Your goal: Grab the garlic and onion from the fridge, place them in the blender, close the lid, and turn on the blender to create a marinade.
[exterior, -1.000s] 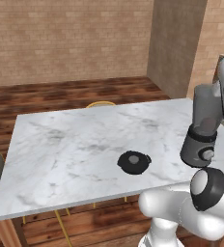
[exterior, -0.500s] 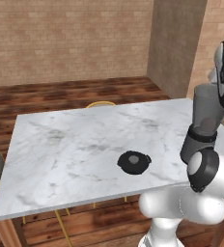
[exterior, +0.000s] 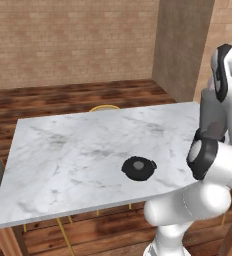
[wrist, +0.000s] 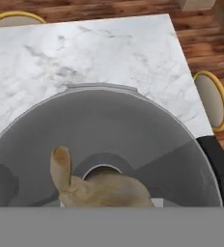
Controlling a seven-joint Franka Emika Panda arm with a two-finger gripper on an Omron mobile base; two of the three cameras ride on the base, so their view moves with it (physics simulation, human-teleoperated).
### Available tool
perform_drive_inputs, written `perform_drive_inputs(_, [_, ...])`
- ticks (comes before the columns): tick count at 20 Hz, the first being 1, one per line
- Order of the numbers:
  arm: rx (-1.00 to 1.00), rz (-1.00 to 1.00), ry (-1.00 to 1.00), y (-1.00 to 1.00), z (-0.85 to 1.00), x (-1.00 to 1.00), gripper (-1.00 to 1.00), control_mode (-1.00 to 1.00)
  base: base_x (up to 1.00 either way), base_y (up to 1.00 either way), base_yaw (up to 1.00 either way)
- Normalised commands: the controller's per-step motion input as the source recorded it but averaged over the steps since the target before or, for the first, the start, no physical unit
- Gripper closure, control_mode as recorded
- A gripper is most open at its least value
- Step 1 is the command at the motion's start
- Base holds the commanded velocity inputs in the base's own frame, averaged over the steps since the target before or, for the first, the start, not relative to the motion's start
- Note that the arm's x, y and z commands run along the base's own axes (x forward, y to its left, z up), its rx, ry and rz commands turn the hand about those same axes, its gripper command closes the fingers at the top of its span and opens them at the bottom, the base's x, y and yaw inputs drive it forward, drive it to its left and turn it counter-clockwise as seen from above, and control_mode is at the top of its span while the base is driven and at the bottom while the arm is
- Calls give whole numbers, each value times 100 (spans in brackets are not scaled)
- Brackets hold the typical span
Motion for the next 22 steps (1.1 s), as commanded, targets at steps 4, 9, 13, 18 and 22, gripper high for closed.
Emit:
perform_drive_inputs(4, [0,3,7,-19,-53,25,100,-100,0,0,0])
perform_drive_inputs(9, [0,3,8,-20,-45,23,100,-100,0,0,0])
perform_drive_inputs(13, [0,2,12,-7,-53,28,100,-100,0,0,0])
perform_drive_inputs(18, [0,2,13,0,-51,24,100,-100,0,0,0])
perform_drive_inputs(22, [0,3,11,0,-71,3,-100,-100,0,0,0])
